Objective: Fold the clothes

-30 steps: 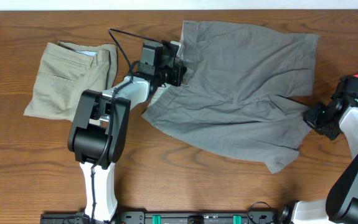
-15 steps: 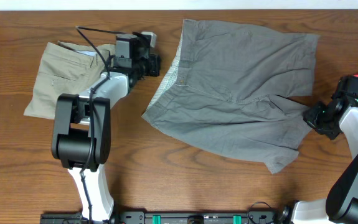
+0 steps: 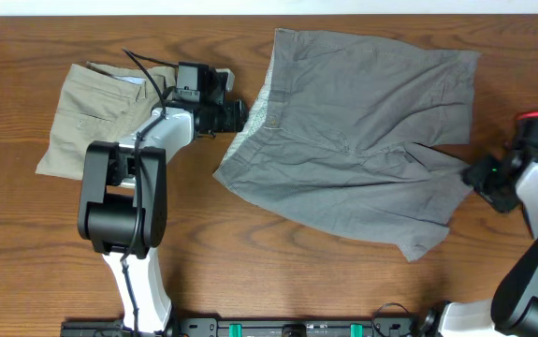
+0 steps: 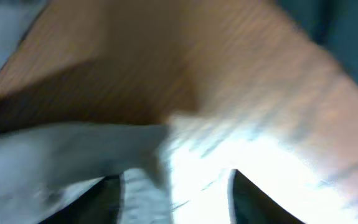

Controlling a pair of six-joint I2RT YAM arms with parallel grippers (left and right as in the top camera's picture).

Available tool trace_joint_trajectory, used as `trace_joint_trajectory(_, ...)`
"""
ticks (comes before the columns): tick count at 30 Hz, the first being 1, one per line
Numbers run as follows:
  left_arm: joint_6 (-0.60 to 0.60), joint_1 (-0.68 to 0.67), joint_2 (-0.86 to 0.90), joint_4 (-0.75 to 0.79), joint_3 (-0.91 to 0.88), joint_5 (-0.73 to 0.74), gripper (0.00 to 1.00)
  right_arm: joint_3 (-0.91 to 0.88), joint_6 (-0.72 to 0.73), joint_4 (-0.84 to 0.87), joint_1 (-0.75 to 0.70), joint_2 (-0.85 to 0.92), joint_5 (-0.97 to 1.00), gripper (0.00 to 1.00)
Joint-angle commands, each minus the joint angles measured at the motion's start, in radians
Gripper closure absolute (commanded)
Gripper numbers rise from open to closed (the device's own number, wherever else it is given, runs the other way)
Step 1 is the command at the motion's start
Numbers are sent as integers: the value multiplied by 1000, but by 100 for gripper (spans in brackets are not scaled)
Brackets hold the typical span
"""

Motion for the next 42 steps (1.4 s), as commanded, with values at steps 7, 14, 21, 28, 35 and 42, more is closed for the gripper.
trace_joint_trajectory(7, 123, -9, -18, -142, 10, 87, 73, -3, -90, 13, -81, 6, -233, 69)
trace_joint_trajectory(14, 149, -6, -18, -132, 10, 26, 94, -39, -63, 47, -24, 49, -172, 92)
trace_joint_trajectory(21, 137, 18, -18, -133, 10, -64, 94, -72, -50, 445, -25, 124, -202, 99)
trace_joint_trajectory(28, 114, 26, -18, -130, 10, -61, 92, -41, -69, 763, -24, 130, -321, 99)
trace_joint_trajectory(35, 114, 26, -47, -129, 10, 64, 64, 55, -159, 569, -41, 128, -560, 73)
trace_joint_trajectory(42, 185, -20, -161, -128, 10, 173, 94, 85, -196, 371, -10, 122, -816, 84)
